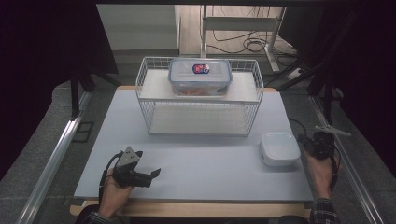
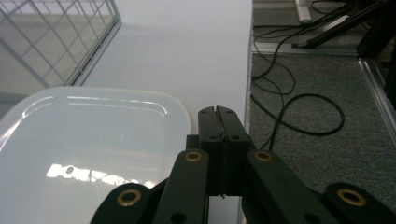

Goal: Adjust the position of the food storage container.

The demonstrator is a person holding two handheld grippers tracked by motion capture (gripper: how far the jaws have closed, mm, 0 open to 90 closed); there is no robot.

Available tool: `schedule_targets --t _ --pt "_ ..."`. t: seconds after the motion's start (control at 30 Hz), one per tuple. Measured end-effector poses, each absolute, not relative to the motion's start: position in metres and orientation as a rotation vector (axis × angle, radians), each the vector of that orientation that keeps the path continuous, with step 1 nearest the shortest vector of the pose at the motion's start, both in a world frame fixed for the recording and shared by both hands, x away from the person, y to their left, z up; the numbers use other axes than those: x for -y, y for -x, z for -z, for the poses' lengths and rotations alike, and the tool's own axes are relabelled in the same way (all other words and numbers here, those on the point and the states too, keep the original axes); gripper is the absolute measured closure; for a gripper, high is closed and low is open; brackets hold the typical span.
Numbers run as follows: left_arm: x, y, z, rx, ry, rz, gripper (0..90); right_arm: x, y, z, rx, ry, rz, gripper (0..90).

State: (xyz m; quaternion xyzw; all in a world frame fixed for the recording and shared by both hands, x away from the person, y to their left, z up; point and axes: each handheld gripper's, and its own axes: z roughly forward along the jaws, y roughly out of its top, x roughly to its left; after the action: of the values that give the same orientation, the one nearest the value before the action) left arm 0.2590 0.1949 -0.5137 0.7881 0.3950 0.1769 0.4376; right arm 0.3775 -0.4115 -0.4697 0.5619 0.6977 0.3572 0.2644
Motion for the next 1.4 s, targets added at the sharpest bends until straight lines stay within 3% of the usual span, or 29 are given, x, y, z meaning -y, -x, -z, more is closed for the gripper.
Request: schedule_targets --t 0.63,1.4 --pt "-0.194 -0.259 0.514 -0.973 -1.974 -0.435 3.2 0.384 -0.371 0.476 -2.032 -1.49 -1.003 89.4" --pt "-0.192 -0.258 0.513 -0.976 -1.99 -0.415 3.8 0.309 -0.356 0.477 -2.259 -1.394 -1.048 89.5"
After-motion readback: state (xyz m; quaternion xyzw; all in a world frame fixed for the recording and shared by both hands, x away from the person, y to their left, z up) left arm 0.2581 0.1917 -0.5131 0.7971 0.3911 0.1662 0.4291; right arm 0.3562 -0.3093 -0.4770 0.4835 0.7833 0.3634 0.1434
